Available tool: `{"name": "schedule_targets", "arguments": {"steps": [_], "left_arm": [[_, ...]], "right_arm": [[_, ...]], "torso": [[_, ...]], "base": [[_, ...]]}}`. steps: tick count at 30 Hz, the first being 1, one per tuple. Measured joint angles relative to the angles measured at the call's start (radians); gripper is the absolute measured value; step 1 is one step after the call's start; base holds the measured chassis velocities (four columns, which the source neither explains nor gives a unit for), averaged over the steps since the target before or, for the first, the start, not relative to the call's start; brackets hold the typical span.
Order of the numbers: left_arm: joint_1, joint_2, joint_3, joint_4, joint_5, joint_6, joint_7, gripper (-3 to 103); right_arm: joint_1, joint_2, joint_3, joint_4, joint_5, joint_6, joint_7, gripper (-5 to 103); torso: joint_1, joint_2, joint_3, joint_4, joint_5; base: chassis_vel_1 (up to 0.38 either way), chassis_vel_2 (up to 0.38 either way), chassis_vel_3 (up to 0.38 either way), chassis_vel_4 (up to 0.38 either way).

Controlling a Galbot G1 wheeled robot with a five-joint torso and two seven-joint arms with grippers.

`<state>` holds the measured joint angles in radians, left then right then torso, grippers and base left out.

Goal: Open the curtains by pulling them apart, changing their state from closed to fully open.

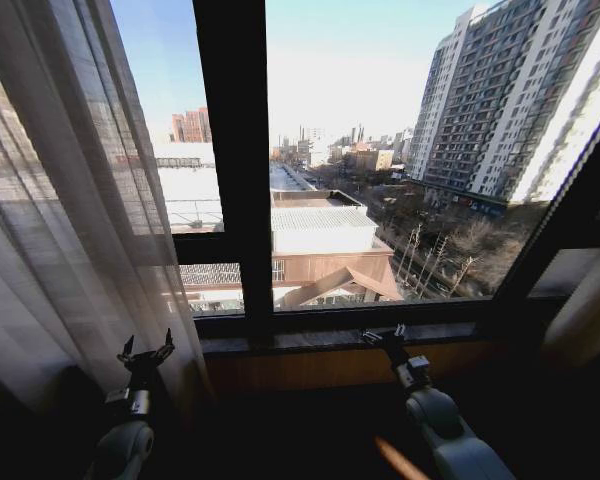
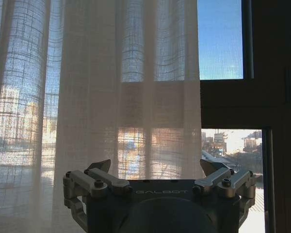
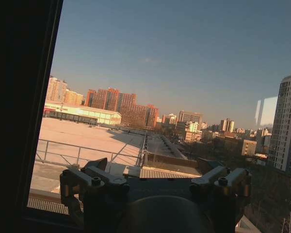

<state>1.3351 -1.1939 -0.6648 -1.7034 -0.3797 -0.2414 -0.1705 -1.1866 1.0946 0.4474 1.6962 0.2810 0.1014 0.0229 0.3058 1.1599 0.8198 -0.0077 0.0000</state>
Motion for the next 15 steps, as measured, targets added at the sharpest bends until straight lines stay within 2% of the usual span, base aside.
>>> {"name": "schedule_targets", "arguments": {"steps": [3,5,6,7,10,11,14,15], "left_arm": [[-0.005,-0.001,0.01,-0.013,0.001,0.03,-0.001,100],[-0.02,-0.006,0.041,-0.052,0.007,0.109,-0.002,100],[-0.02,-0.006,0.041,-0.052,0.007,0.109,-0.002,100],[-0.024,-0.007,0.05,-0.063,0.008,0.133,-0.003,100],[-0.045,-0.014,0.094,-0.12,0.016,0.252,-0.008,100],[-0.045,-0.014,0.094,-0.12,0.016,0.252,-0.008,100],[-0.066,-0.019,0.133,-0.17,0.026,0.363,-0.008,100],[-0.066,-0.019,0.133,-0.17,0.026,0.363,-0.008,100]], "right_arm": [[0.0,0.0,0.0,0.0,0.0,0.0,0.0,100],[0.0,0.0,0.0,0.0,0.0,0.0,0.0,100],[0.0,0.0,0.0,0.0,0.0,0.0,0.0,100],[0.0,0.0,0.0,0.0,0.0,0.0,0.0,100],[0.0,0.0,0.0,0.0,0.0,0.0,0.0,100],[0.0,0.0,0.0,0.0,0.0,0.0,0.0,100],[0.0,0.0,0.0,0.0,0.0,0.0,0.0,100],[0.0,0.0,0.0,0.0,0.0,0.0,0.0,100]], "torso": [[0.0,0.0,0.0,0.0003,0.0],[0.0,0.0,0.0,-0.0002,0.0],[0.0,0.0,0.0,-0.0002,0.0],[0.0,0.0,0.0,-0.0002,-0.0001],[0.0,0.0,0.0,-0.0001,0.0002],[0.0,0.0,0.0,-0.0001,0.0002],[0.0,0.0,0.0,-0.0001,-0.0002],[0.0,0.0,0.0,-0.0001,-0.0002]], "base": [[0.0,0.0,0.0,0.0],[0.0,0.0,0.0,0.0],[0.0,0.0,0.0,0.0],[0.0,0.0,0.0,0.0],[0.0,0.0,0.0,0.0],[0.0,0.0,0.0,0.0],[0.0,0.0,0.0,0.0],[0.0,0.0,0.0,0.0]]}}
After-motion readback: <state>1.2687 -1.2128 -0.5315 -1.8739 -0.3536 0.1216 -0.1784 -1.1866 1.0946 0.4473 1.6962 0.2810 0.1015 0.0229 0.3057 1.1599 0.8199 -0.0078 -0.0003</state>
